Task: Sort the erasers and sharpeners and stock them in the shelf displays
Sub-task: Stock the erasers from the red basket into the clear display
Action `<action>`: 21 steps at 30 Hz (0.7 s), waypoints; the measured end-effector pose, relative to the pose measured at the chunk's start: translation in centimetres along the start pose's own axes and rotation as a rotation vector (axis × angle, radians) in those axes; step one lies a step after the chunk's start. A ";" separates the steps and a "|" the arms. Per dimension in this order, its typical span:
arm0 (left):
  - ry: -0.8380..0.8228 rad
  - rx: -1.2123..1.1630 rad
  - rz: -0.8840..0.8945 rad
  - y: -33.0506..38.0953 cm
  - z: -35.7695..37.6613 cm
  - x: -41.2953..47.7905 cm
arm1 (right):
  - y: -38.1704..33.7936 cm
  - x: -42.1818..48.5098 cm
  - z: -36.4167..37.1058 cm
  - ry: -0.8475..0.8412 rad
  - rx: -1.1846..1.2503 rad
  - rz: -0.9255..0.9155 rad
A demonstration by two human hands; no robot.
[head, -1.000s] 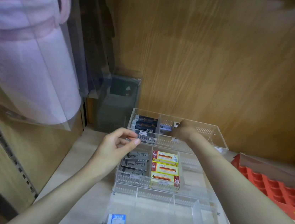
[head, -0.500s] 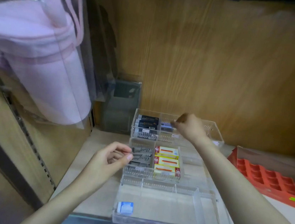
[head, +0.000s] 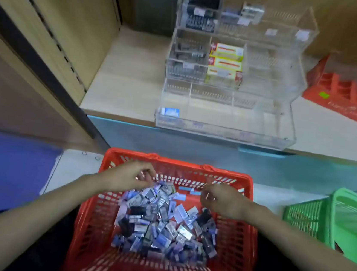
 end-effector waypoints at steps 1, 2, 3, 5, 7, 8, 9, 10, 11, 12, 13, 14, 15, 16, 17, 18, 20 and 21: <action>0.002 0.005 -0.046 -2.5 1.1 0.3 | 1.9 0.5 2.9 -0.070 -0.048 0.045; 0.017 0.000 -0.098 -5.0 2.1 0.5 | 3.7 0.9 5.8 -0.147 -0.087 0.077; 0.048 -0.014 -0.153 -7.3 2.8 0.7 | 5.2 1.4 8.3 -0.203 -0.111 0.097; 0.123 -0.068 -0.260 -11.1 4.5 1.0 | 7.2 2.5 11.9 -0.234 -0.123 0.151; 0.178 -0.066 -0.325 -14.0 6.2 1.8 | 8.4 4.0 14.4 -0.176 -0.022 0.230; 0.191 -0.060 -0.351 -15.4 7.3 2.1 | 8.8 4.5 15.8 -0.138 0.035 0.277; 0.192 -0.041 -0.375 -16.7 8.3 2.5 | 9.1 5.3 17.1 -0.087 0.094 0.308; 0.197 -0.005 -0.392 -17.8 9.1 3.0 | 9.4 6.1 18.7 -0.042 0.152 0.318; 0.214 0.049 -0.407 -18.8 9.5 3.4 | 9.4 6.8 20.0 -0.003 0.211 0.313; 0.240 0.103 -0.411 -19.6 9.7 3.8 | 9.6 7.5 21.2 0.034 0.277 0.313; 0.263 0.142 -0.402 -20.1 9.9 4.3 | 9.7 8.3 22.2 0.060 0.338 0.320; 0.279 0.163 -0.383 -20.4 10.1 4.7 | 9.7 9.1 22.5 0.087 0.407 0.336; 0.286 0.175 -0.366 -20.7 10.4 5.1 | 9.9 10.0 22.8 0.117 0.478 0.365; 0.292 0.180 -0.364 -21.1 10.6 5.5 | 10.0 10.7 22.8 0.160 0.555 0.399; 0.304 0.180 -0.368 -21.6 10.7 5.7 | 10.1 11.4 22.8 0.203 0.617 0.433; 0.319 0.177 -0.371 -22.2 10.7 6.0 | 10.2 12.0 22.7 0.246 0.663 0.459; 0.332 0.221 -0.377 -22.9 10.4 6.5 | 9.8 13.2 22.6 0.309 0.673 0.467; 0.330 0.277 -0.376 -23.0 10.3 6.7 | 9.4 13.8 22.7 0.318 0.678 0.467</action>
Point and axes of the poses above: each hand's wrist, its own x-axis towards the middle knuckle, its own z-axis out of the palm, y = z × x, the point moved 9 cm from there along x, towards the middle knuckle, and after that the axes turned 7 degrees about y, right-handed, at the moved point
